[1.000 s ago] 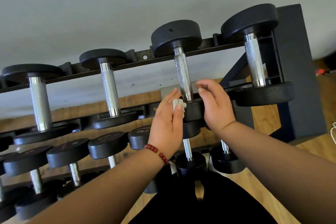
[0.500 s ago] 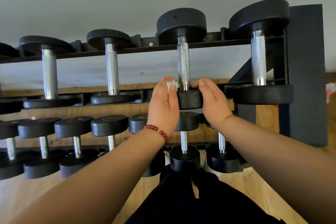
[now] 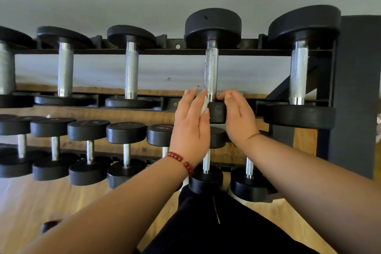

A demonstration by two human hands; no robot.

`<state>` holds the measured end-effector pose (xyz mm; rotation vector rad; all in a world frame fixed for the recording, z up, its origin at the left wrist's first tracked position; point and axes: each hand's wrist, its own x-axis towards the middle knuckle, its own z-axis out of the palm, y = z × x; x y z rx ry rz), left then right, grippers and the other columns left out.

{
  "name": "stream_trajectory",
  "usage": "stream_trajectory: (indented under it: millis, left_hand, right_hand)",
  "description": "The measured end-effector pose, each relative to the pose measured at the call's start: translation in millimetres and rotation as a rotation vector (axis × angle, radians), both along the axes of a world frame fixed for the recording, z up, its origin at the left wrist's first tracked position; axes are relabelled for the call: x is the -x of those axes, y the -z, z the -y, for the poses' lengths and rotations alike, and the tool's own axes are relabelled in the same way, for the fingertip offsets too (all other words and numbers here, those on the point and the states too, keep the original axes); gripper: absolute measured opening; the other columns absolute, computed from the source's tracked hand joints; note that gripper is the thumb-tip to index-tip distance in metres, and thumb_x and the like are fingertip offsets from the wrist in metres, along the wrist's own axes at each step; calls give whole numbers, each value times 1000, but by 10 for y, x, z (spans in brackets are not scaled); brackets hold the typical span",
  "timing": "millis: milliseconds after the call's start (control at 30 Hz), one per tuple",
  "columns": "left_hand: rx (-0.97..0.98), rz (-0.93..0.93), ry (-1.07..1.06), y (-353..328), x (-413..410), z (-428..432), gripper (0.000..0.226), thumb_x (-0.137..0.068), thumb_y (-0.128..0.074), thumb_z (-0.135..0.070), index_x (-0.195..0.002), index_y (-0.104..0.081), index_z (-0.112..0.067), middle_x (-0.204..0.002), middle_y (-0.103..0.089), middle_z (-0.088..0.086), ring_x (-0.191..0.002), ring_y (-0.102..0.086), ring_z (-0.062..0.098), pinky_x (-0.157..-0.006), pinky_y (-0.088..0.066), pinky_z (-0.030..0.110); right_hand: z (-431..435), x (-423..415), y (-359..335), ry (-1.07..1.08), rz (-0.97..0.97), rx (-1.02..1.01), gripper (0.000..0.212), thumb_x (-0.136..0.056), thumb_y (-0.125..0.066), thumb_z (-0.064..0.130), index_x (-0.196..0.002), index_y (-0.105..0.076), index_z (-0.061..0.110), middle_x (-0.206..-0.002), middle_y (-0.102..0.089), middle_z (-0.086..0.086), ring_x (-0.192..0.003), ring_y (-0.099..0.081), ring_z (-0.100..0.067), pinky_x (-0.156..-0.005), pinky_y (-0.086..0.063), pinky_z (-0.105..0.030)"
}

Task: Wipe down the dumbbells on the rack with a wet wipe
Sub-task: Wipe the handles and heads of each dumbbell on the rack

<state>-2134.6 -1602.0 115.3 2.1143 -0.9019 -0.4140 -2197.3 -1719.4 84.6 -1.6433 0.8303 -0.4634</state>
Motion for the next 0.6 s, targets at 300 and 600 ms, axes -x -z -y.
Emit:
stream_trajectory:
  millis: [300,600]
  left_hand:
    - [-39,-81,-104,-144,-2,85,45,-102,-42,-27,-147,-39,-26,-154,-32,-9,-144,-20,3,-115,-18,21]
    - [-55,289,-4,15,118,143,44,-101,-36,-27,-138,-50,-7,-144,-49,9,-140,-33,21,-118,-22,41]
  right_hand:
    - [27,-5,18,-43,-6,59,36,-94,-28,37,-89,-55,13,-88,-57,-9,-82,-54,-16,-68,-43,-18]
    - [43,16,22,-64,18,61,29,-97,-29,33,-88,-53,20,-90,-58,-5,-82,-53,-10,-67,-38,-8]
